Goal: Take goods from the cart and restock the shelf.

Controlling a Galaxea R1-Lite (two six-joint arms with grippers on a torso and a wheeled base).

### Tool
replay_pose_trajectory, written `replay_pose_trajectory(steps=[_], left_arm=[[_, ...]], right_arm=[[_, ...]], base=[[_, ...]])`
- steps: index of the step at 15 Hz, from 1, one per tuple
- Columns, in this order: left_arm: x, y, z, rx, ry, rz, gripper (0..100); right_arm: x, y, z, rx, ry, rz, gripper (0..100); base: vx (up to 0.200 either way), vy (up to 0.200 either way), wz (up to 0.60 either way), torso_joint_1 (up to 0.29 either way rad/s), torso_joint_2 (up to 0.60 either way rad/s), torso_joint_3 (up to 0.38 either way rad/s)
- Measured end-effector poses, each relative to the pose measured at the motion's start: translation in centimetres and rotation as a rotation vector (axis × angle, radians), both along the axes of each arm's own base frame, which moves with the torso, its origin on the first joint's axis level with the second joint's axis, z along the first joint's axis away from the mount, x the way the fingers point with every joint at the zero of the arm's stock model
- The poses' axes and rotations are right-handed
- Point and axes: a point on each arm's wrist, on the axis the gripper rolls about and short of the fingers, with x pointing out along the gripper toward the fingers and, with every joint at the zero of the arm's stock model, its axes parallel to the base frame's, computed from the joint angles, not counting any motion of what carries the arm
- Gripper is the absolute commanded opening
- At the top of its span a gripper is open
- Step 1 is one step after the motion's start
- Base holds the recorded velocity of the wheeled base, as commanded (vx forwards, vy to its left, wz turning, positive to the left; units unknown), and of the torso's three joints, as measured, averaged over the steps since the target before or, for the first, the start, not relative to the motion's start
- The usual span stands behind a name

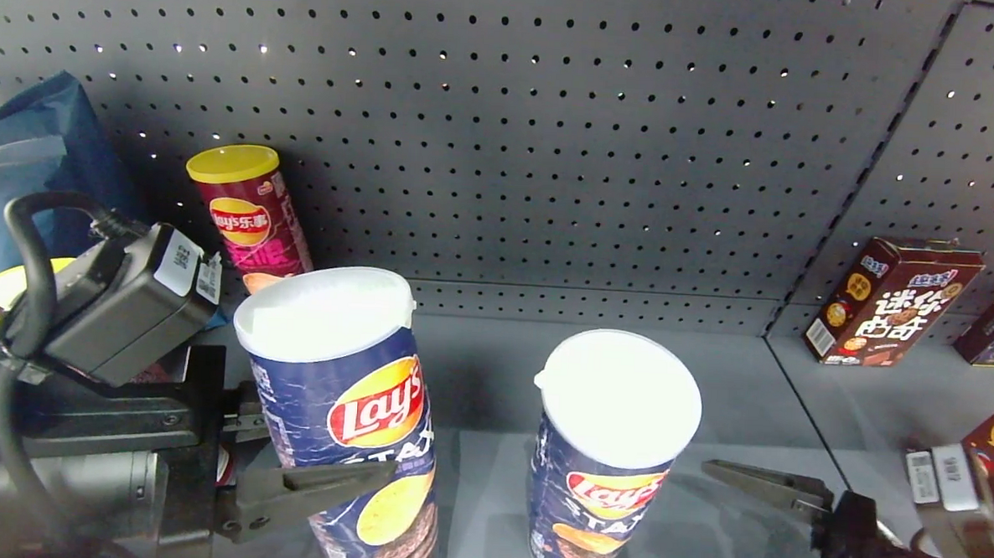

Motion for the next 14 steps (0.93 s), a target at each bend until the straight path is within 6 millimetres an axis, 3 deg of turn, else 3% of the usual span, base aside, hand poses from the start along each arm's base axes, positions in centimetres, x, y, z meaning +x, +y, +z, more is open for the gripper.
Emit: replay_pose_trajectory(steps=[14], left_arm=[[-0.2,0.1,-1.1,0.021,0.030,0.000,0]], right_arm=[[-3.1,-7.2,0.9,0.041,-0.194,-0.327,100]], base=[[0.000,0.000,0.00,0.000,0.00,0.000]])
